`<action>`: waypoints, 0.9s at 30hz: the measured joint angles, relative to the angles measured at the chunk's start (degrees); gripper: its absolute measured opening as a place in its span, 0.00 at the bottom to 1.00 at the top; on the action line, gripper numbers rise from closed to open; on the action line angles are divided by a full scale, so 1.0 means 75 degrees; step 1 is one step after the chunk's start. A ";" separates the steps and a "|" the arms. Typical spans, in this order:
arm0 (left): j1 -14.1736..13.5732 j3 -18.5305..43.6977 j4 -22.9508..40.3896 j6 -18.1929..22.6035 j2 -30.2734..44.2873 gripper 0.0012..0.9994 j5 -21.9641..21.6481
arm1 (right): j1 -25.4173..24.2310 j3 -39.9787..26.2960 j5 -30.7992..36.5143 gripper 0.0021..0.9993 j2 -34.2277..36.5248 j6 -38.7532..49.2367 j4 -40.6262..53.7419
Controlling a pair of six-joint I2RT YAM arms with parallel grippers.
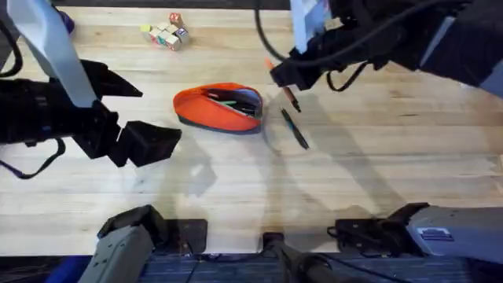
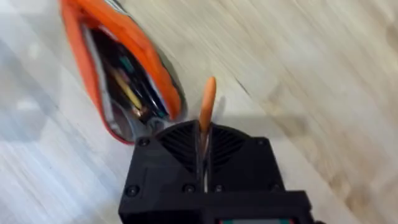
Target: Unzip the bag, pick up the pens from the table one at a time and place them inside, then zip the bag closed.
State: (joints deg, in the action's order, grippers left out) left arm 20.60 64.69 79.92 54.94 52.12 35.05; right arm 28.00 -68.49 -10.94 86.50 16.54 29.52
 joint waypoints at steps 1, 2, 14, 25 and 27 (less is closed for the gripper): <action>0.0000 0.0000 0.0000 0.0000 0.0000 0.99 0.0000 | 0.0113 0.0000 -0.0006 0.03 0.0000 0.0060 -0.0117; 0.0000 0.0000 0.0001 0.0000 0.0000 0.99 -0.0002 | 0.0219 0.0000 -0.0006 0.03 0.0000 0.0111 -0.0221; 0.0000 0.0000 0.0000 0.0000 0.0000 0.99 -0.0001 | 0.1486 0.0000 -0.0064 0.03 0.0000 0.1190 -0.1077; 0.0000 0.0000 -0.0002 0.0000 0.0002 0.99 -0.0003 | 0.1593 0.0000 -0.0102 0.03 0.0288 0.1523 -0.1207; 0.0000 0.0000 -0.0006 0.0000 0.0000 0.99 -0.0003 | 0.1595 0.0000 -0.0264 0.03 0.0483 0.1543 -0.1285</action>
State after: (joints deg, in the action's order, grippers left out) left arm 20.60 64.69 79.88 54.94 52.12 35.03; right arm 39.97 -68.49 -12.92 90.12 28.11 19.88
